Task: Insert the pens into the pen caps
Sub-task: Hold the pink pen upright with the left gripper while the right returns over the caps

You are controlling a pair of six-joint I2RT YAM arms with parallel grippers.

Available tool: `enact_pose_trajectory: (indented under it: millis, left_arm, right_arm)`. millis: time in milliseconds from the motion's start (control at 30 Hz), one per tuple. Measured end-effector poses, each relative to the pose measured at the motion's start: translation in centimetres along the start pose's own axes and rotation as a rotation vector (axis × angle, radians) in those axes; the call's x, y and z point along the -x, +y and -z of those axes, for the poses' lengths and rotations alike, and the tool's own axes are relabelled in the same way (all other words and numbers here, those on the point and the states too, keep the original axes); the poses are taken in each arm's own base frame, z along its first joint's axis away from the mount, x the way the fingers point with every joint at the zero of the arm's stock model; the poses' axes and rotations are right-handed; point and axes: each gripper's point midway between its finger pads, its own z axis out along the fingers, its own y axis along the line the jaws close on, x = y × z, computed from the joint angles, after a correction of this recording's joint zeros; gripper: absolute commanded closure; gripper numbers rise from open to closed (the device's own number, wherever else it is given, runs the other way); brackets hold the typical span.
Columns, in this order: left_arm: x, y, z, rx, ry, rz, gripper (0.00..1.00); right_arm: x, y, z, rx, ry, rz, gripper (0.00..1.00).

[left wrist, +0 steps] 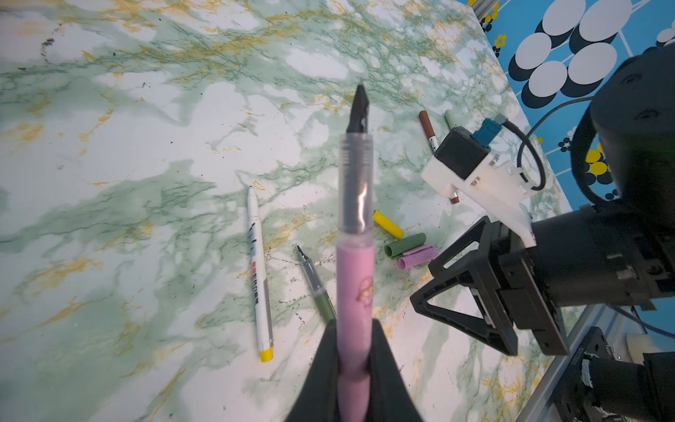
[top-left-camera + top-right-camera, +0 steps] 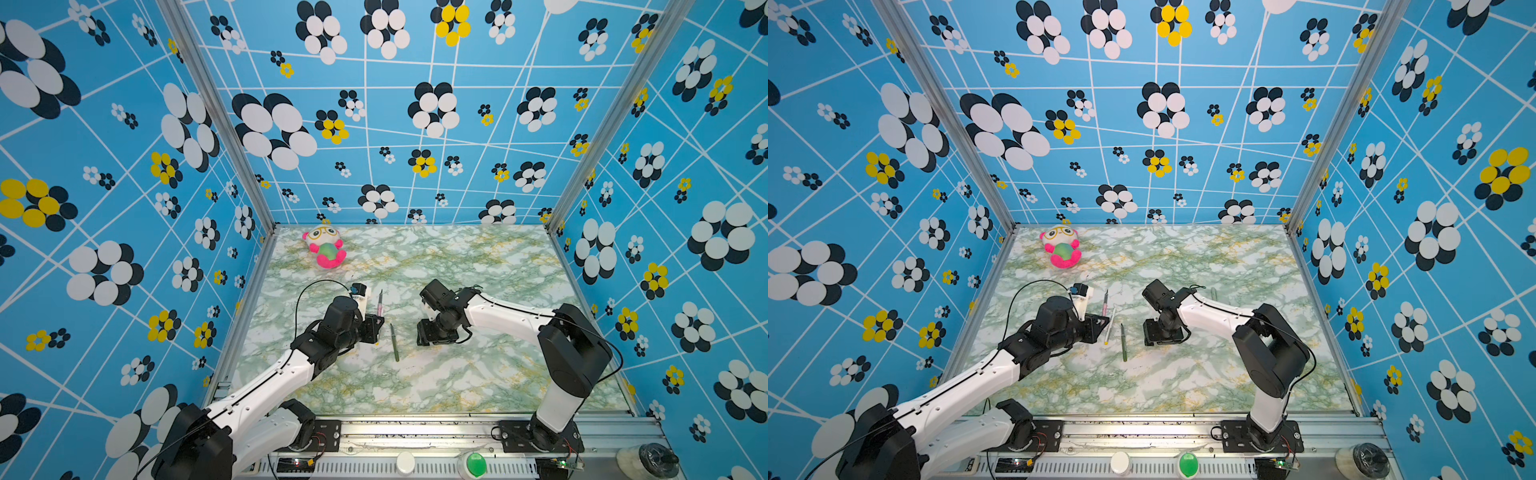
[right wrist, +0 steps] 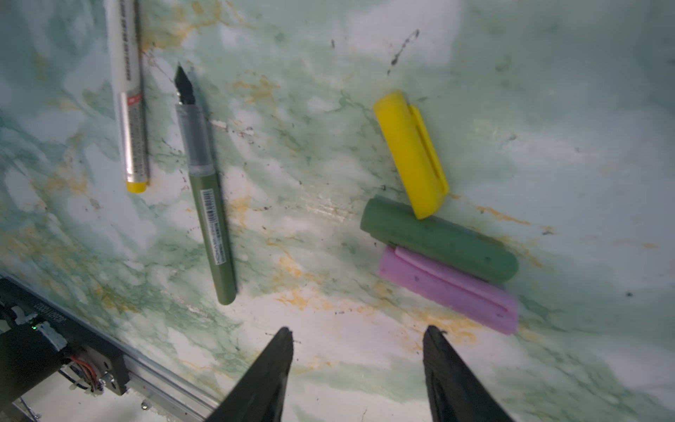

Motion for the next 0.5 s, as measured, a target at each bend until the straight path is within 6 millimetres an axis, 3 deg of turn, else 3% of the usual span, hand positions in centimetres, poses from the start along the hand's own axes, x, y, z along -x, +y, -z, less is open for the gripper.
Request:
enact_pose_trajectory:
  millis: [267,500]
  left_arm:
    - [0.6,0.0,0.4,0.003,-0.028,-0.002,1.00]
    - [0.7,0.0,0.4,0.004,-0.028,-0.001,1.00]
  right_arm:
    - [0.2,-0.5,-1.3,-0.012,0.014,-0.028,0.40]
    - [1.3,-1.5,-1.2,-0.049,-0.019,-0.033,0.41]
